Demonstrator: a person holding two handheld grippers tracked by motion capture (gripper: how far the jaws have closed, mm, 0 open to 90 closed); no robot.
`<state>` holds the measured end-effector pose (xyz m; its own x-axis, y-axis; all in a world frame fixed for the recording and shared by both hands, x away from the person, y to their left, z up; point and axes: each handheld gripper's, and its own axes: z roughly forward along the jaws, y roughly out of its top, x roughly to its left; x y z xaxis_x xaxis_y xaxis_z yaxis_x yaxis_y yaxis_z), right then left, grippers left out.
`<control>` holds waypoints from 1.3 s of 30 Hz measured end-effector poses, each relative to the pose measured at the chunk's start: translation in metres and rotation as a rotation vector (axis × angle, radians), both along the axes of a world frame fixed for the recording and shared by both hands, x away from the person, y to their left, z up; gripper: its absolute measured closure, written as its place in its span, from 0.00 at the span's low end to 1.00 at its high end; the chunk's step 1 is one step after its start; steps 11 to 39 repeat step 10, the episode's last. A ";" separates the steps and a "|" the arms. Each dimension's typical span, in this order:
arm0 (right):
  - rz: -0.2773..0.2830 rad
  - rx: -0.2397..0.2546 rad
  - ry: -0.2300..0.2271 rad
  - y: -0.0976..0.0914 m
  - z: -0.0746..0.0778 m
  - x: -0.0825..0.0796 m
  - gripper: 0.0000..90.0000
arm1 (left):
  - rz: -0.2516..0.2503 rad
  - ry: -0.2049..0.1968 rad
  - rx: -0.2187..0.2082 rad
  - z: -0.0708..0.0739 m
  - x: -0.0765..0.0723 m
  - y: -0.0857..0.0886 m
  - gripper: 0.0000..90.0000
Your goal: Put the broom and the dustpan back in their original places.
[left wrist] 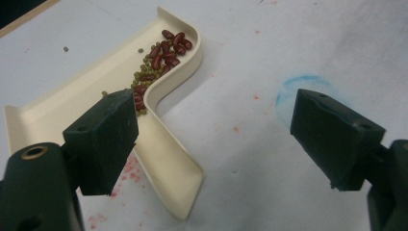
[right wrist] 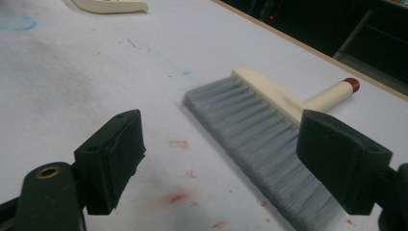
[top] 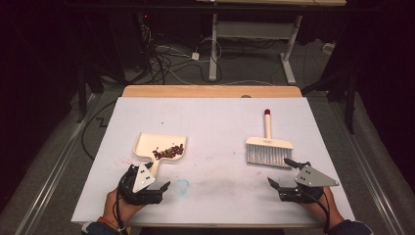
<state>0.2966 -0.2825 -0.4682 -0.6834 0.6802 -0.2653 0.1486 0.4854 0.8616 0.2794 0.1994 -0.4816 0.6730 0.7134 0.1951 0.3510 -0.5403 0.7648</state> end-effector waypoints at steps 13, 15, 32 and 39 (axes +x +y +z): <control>-0.014 0.003 0.009 -0.002 -0.001 0.000 0.19 | -0.002 0.005 -0.002 0.000 0.003 -0.002 0.19; -0.014 0.003 0.009 -0.002 -0.001 0.000 0.19 | -0.002 0.005 -0.002 0.000 0.003 -0.002 0.19; -0.014 0.003 0.009 -0.002 -0.001 0.000 0.19 | -0.002 0.005 -0.002 0.000 0.003 -0.002 0.19; -0.014 0.003 0.009 -0.002 -0.001 0.000 0.19 | -0.002 0.005 -0.002 0.000 0.003 -0.002 0.19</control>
